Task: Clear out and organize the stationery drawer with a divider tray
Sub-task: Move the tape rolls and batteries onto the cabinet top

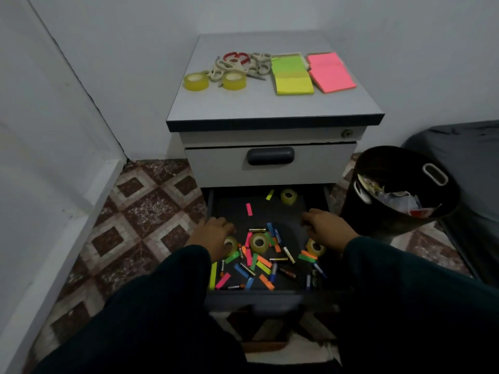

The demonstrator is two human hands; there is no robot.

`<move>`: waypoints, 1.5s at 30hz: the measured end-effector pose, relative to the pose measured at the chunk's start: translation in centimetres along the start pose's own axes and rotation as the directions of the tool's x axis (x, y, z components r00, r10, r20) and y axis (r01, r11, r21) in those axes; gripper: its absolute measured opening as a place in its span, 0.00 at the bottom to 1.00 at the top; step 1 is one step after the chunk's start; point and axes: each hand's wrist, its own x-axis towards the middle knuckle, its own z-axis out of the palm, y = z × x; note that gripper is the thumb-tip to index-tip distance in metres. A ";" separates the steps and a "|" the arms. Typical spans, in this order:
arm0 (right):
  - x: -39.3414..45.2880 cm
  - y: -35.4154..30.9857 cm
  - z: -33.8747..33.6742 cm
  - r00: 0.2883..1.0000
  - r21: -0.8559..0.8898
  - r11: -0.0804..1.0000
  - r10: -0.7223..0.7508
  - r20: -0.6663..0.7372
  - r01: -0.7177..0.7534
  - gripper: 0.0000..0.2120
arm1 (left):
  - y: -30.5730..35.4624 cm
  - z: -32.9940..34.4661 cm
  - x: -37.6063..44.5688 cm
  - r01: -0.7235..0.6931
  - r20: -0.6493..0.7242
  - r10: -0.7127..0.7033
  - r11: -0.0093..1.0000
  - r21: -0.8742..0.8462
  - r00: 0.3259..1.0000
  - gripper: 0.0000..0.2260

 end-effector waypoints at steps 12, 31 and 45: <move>2.9 1.8 4.4 0.966 -0.056 0.993 0.116 0.232 -0.106 0.24 | 0.5 3.6 2.9 0.020 0.162 -0.052 0.981 0.193 0.985 0.23; 3.9 2.0 7.8 0.961 -0.527 0.847 0.088 0.262 0.066 0.22 | 1.5 6.0 4.1 -0.010 0.176 -0.039 0.963 0.269 0.984 0.21; 2.5 0.4 3.5 0.974 -0.199 0.980 0.038 0.222 0.007 0.29 | 1.6 3.1 3.4 0.092 0.057 -0.099 0.990 0.107 0.993 0.26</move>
